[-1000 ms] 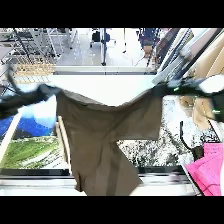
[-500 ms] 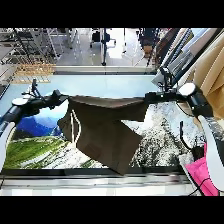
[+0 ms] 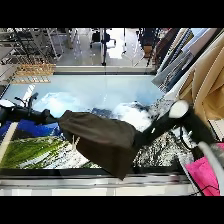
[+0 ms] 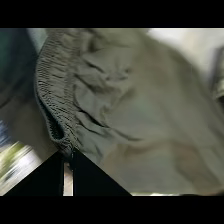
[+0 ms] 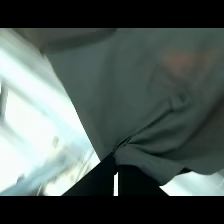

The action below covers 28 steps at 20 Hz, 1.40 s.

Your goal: Fold the clothes and pants, and hang the long-sleeved shirts on hangers.

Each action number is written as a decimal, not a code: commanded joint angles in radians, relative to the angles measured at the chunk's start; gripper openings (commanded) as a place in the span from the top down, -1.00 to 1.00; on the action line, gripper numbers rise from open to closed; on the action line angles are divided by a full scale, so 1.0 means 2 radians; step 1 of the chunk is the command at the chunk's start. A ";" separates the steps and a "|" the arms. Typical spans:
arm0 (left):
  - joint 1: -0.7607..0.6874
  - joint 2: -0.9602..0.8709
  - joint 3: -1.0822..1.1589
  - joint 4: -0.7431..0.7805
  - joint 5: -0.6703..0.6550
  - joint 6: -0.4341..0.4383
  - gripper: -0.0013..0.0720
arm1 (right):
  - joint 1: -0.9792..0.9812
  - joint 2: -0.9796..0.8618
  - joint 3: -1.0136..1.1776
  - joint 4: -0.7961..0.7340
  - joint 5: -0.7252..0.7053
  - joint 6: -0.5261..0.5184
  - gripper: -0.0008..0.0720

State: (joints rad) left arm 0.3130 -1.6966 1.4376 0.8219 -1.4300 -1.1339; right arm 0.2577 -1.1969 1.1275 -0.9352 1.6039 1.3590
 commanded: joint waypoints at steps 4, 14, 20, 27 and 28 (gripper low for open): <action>-0.001 -0.025 0.000 0.098 -0.027 -0.002 0.24 | 0.176 0.029 -0.229 0.019 -0.134 0.044 0.29; 0.013 0.011 0.024 0.013 -0.028 -0.027 -0.16 | -0.068 0.128 -0.347 0.034 -0.265 0.096 -0.30; 0.010 0.027 0.024 -0.090 -0.028 -0.005 -0.16 | -0.072 0.126 -0.416 0.109 -0.343 0.057 -0.30; -0.031 0.028 0.024 -0.090 -0.028 0.002 -0.16 | 0.030 0.034 -0.408 0.297 -0.457 -0.077 -0.30; -0.040 0.027 0.024 -0.090 -0.027 0.009 -0.16 | 0.050 0.013 -0.389 0.327 -0.461 -0.110 -0.14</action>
State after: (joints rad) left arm 0.2741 -1.6421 1.4845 0.6521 -1.4864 -1.1381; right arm 0.2623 -1.0775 0.3153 -0.4988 0.7872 1.3163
